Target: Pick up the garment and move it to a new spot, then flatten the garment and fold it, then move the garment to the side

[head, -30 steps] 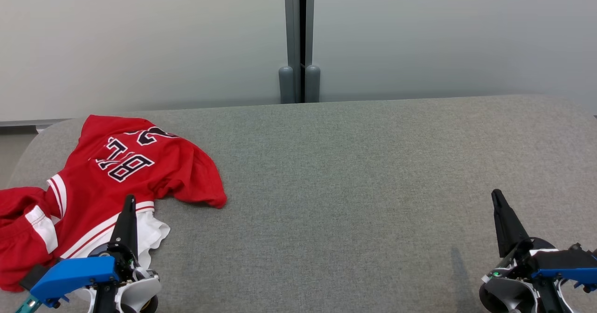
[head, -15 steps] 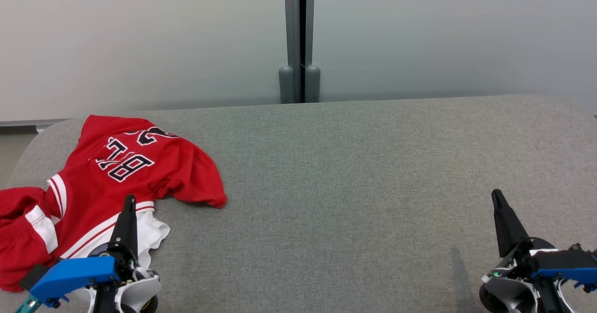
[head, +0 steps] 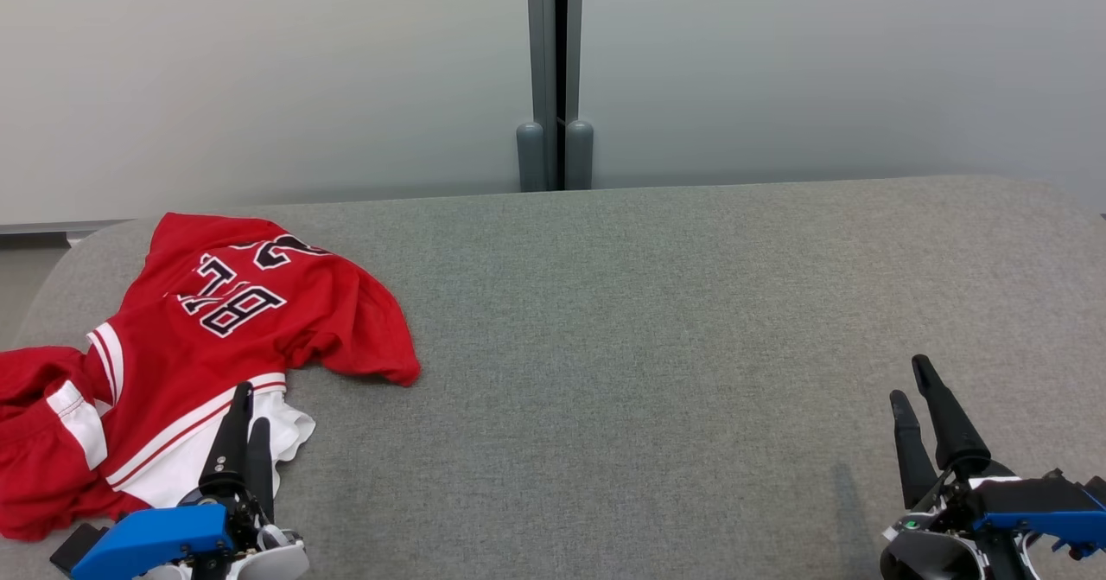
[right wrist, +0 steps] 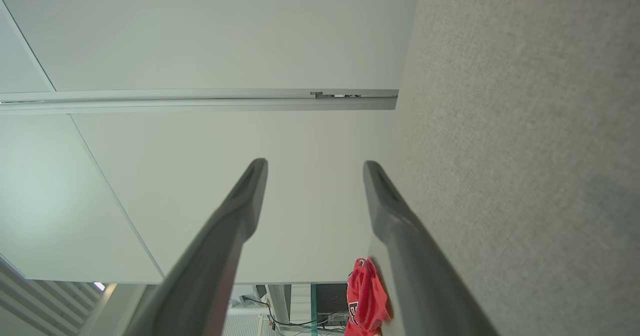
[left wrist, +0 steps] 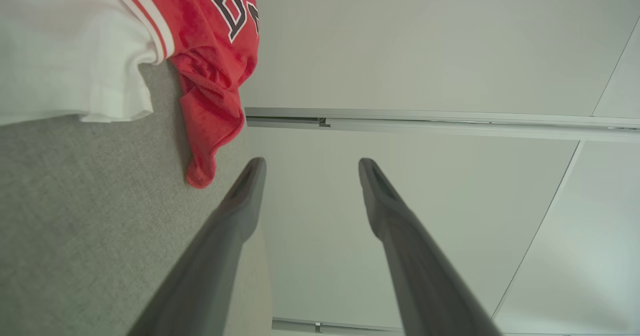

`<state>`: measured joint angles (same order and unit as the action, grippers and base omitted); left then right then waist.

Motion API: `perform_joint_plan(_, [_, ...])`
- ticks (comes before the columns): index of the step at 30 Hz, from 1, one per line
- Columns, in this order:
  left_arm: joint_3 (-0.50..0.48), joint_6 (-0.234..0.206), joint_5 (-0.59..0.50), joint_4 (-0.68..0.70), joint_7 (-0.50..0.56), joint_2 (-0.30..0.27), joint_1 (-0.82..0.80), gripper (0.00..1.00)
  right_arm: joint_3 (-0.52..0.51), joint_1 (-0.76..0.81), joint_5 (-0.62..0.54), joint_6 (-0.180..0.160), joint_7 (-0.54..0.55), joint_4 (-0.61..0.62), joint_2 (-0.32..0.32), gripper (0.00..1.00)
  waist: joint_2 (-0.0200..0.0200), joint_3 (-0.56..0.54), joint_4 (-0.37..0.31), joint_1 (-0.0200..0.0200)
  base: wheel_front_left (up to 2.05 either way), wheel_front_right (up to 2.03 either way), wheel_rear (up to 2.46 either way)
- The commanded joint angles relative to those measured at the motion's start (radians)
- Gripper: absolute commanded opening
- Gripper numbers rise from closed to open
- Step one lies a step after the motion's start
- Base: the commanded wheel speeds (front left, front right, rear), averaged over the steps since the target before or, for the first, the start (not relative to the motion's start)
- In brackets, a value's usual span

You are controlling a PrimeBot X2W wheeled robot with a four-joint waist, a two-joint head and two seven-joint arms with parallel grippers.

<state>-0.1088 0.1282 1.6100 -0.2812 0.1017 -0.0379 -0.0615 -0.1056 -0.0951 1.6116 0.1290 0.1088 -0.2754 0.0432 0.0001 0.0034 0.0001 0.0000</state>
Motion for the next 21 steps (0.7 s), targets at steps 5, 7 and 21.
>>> perform_joint_plan(5, [0.013, 0.000, -0.020, 0.038, -0.032, -0.006, -0.030, 1.00, 0.022, -0.018, -0.006, 0.001, -0.026, 0.038, 0.006, 1.00, -0.0001, 0.001, 0.000, 0.0000, 0.00, 0.00, 0.00])
perform_joint_plan(7, [0.015, 0.001, -0.037, 0.049, -0.042, -0.007, -0.031, 1.00, 0.031, -0.021, -0.015, 0.001, -0.036, 0.047, 0.009, 1.00, -0.0001, 0.001, 0.000, 0.0000, 0.00, 0.00, 0.00])
perform_joint_plan(21, [0.018, 0.001, -0.298, 0.101, -0.100, -0.008, -0.030, 1.00, 0.067, -0.033, -0.154, 0.001, -0.106, 0.109, 0.026, 1.00, -0.0001, 0.003, 0.002, 0.0000, 0.00, 0.00, 0.00])
